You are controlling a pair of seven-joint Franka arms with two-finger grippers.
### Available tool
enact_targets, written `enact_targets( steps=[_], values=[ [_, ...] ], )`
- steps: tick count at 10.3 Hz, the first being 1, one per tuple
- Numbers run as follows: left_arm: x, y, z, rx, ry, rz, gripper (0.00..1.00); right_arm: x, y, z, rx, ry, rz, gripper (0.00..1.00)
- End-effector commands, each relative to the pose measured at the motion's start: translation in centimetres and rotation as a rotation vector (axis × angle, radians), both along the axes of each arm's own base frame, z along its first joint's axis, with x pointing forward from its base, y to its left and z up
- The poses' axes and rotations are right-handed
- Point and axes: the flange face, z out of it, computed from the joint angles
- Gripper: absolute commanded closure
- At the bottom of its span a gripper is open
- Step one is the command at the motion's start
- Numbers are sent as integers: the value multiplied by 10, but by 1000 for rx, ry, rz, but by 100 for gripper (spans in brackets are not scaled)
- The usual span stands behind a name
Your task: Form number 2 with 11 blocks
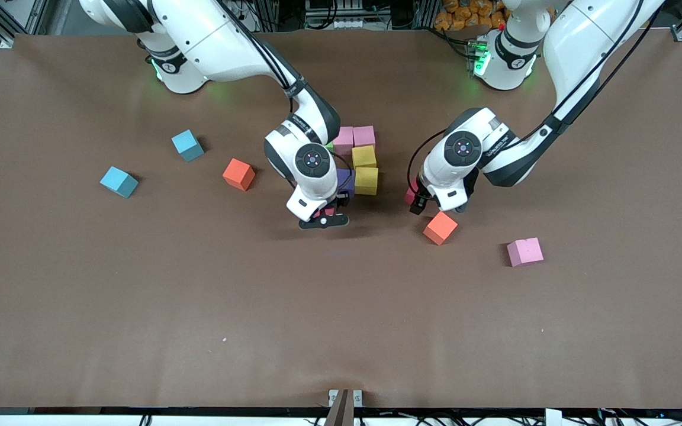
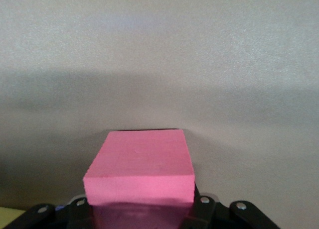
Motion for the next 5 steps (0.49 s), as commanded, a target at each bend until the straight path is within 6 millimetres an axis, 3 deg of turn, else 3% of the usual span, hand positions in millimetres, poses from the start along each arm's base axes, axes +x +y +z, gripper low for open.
enact_targets(
  steps=[1,5],
  values=[
    [-4,-1,-6,9,-11,-1,0,1,2,3,-16,7,11,64],
    [-8,0,-24,22,2,-39,0,-2,1,2,-33,27,4,64]
  ],
)
